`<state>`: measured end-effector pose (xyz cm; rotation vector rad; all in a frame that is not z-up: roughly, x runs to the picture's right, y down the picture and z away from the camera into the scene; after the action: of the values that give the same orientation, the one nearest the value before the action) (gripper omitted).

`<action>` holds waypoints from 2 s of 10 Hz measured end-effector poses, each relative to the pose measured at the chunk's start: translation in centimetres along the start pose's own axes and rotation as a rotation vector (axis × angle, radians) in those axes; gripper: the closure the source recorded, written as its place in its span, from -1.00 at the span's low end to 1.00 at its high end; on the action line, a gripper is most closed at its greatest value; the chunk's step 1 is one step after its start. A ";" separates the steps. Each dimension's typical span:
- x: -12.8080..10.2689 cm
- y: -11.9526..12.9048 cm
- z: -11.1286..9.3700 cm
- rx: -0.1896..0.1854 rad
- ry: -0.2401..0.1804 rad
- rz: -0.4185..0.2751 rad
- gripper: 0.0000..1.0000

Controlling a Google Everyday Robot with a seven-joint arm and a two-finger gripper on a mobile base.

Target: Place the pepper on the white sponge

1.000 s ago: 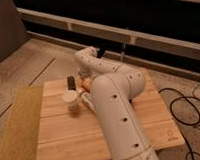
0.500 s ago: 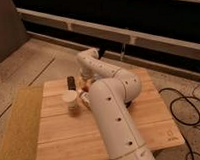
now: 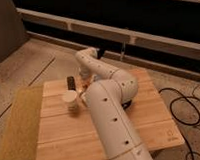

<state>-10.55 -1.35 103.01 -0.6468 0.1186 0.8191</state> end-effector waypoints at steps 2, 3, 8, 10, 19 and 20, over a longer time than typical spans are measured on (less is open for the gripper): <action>-2.3 0.7 -1.7 0.030 -0.026 -0.051 1.00; -3.0 0.5 -2.6 0.054 -0.026 -0.073 1.00; -1.8 -4.7 -6.7 0.159 0.003 -0.016 1.00; -2.1 -4.3 -6.6 0.154 0.002 -0.018 1.00; -0.9 -9.9 -5.4 0.278 0.010 0.048 1.00; -1.4 -10.5 -5.6 0.269 -0.037 0.066 1.00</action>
<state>-3.29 -10.81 104.10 -0.3758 0.2139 0.8604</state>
